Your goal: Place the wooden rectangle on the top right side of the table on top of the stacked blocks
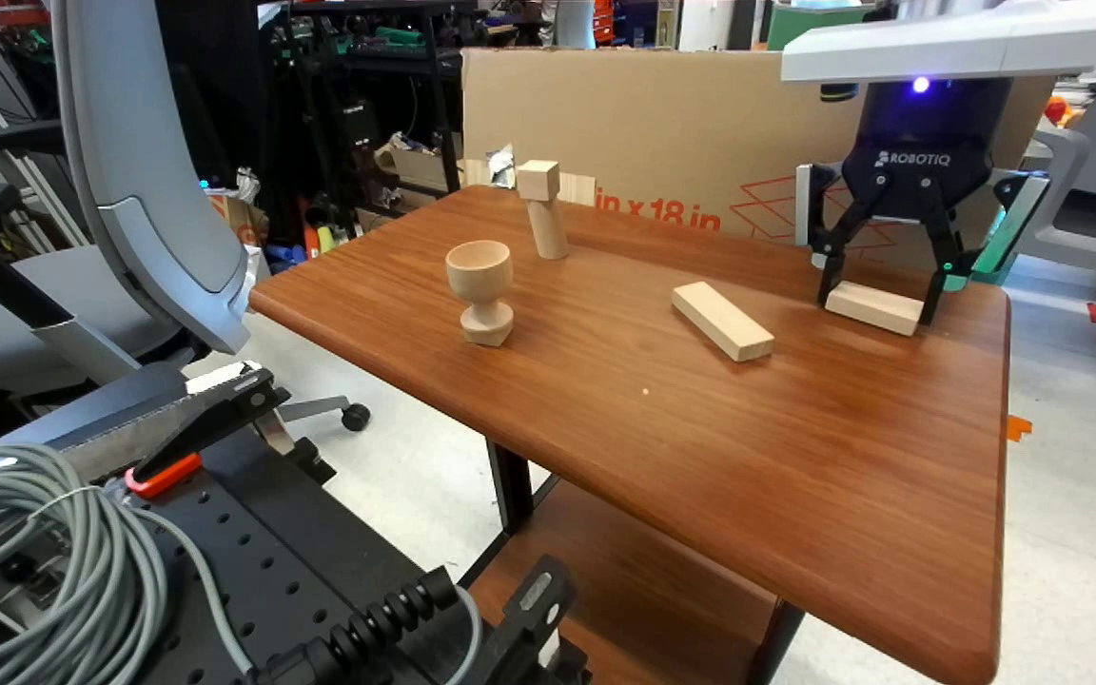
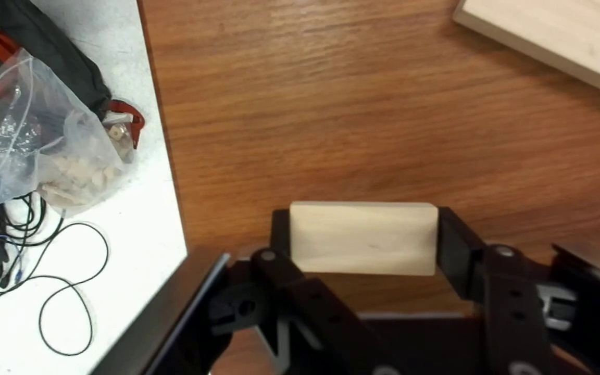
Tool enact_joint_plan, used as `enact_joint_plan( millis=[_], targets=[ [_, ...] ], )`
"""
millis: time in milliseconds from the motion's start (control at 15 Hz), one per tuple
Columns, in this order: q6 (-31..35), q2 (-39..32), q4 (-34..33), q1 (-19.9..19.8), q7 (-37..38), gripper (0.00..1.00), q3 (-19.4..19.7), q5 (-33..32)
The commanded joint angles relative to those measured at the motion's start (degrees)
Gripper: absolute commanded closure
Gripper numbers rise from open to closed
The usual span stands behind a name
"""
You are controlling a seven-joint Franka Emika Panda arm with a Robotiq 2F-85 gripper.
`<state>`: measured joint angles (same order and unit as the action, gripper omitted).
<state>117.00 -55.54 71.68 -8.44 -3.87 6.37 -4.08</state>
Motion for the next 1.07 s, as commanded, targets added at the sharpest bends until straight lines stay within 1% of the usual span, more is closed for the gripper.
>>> enact_joint_plan(
  millis=[0, 333, 600, 1000],
  targets=[
    [-0.54, 3.85, 2.97, 0.21, -1.12, 0.58, -0.95, -0.16],
    [0.5, 13.43, 11.27, 2.7, -0.22, 0.58, -2.66, 0.0],
    [-0.16, 19.82, 17.07, 6.05, 1.77, 0.58, -4.05, -0.11],
    [0.07, 25.67, 24.67, 10.43, 5.11, 0.58, -6.22, 0.11]
  ],
)
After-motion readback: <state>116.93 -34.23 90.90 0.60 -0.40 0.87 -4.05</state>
